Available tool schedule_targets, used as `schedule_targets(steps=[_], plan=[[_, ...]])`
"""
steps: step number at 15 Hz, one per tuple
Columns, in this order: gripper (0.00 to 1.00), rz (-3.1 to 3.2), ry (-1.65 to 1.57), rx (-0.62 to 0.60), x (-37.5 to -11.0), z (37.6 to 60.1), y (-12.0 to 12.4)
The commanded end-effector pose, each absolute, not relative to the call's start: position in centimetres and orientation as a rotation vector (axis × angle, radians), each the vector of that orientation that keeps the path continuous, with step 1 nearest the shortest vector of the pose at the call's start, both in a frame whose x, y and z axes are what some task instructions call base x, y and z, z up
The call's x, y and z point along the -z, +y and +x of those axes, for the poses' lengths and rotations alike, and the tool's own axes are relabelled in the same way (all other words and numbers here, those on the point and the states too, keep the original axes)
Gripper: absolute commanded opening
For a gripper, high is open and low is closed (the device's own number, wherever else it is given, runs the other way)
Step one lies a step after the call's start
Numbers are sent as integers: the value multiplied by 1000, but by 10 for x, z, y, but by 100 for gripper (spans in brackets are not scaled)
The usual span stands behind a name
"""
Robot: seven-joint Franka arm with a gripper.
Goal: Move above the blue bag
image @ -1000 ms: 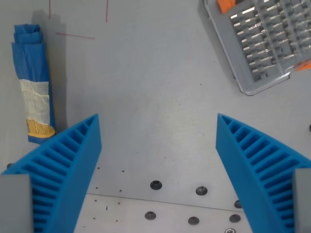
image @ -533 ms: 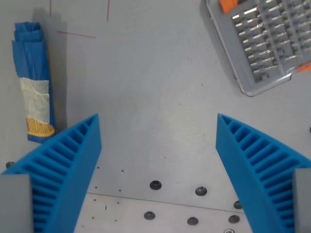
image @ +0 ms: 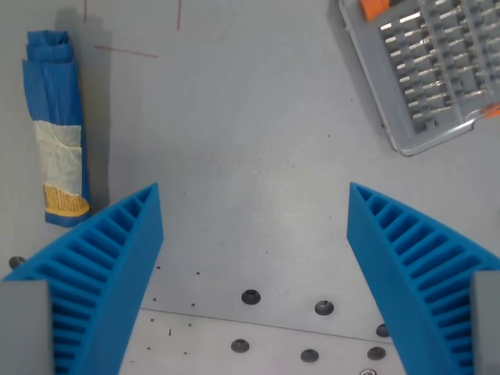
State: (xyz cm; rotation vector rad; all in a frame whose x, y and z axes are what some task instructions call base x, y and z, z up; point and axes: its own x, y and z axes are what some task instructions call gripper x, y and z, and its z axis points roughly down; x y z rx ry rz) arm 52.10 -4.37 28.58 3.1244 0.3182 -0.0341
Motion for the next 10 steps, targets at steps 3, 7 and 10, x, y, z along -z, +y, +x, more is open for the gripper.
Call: schedule_targets(steps=[3, 7, 10], plan=[[100, 3105, 409, -46, -283, 516, -41], [100, 3100, 433, -59, -281, 515, -39], [100, 3094, 456, -71, -278, 514, -38]])
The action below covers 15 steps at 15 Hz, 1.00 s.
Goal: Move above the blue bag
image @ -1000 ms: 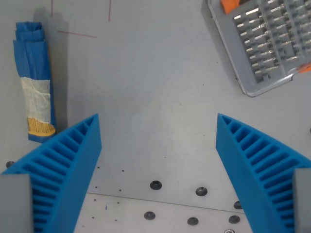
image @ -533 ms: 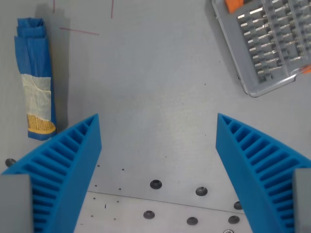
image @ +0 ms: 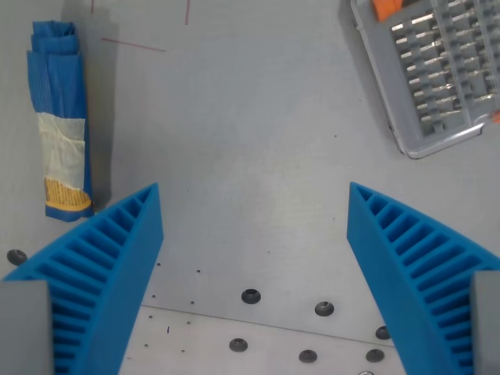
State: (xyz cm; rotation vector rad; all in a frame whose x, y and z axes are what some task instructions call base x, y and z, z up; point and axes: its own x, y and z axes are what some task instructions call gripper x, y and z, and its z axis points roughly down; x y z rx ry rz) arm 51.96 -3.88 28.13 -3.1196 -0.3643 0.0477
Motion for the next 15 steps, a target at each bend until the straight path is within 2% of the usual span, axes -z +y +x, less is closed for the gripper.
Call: schedule_targets(steps=[1, 15], plan=[[100, -3120, -467, 76, -278, 514, -37], [100, -3111, -578, 116, -267, 509, -28]])
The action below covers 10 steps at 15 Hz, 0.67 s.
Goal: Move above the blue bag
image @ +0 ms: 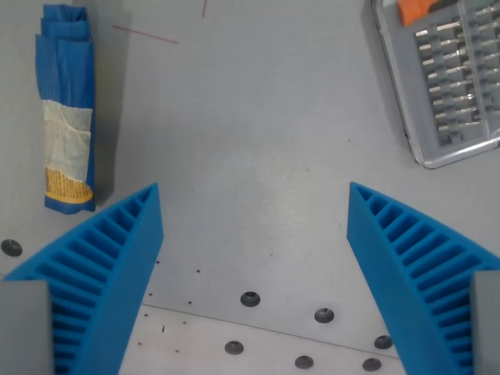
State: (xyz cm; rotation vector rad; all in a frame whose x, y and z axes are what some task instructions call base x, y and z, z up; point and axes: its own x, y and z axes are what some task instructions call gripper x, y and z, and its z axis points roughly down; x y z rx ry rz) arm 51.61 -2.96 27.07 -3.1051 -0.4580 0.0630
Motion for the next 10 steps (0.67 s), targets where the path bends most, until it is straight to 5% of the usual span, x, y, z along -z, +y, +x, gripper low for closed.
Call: schedule_targets(steps=[1, 10], plan=[[100, -3111, -584, 118, -266, 508, -27], [100, -3100, -663, 100, -259, 506, -20]])
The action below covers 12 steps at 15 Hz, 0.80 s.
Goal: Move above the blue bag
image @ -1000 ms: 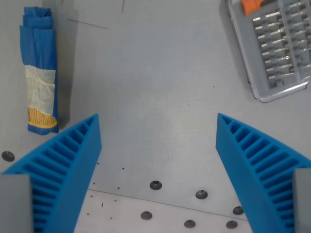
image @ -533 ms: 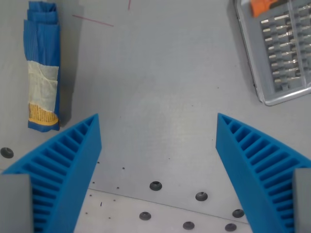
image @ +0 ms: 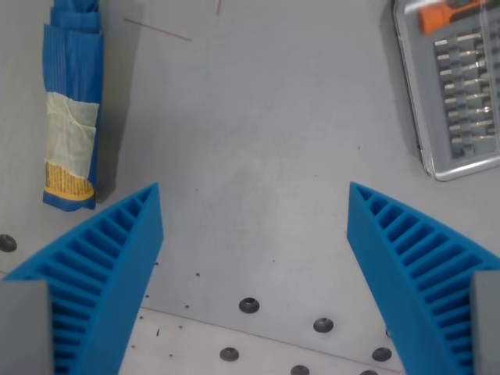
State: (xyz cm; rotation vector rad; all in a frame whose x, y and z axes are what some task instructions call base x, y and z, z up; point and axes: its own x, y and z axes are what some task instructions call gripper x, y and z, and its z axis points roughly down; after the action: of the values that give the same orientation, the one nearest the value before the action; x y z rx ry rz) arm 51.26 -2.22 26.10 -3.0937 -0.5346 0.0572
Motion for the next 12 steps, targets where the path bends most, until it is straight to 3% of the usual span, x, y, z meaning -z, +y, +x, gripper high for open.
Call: schedule_targets(steps=[1, 12], plan=[[100, -3099, -673, 100, -258, 506, -19], [100, -3082, -784, 101, -246, 503, -10]])
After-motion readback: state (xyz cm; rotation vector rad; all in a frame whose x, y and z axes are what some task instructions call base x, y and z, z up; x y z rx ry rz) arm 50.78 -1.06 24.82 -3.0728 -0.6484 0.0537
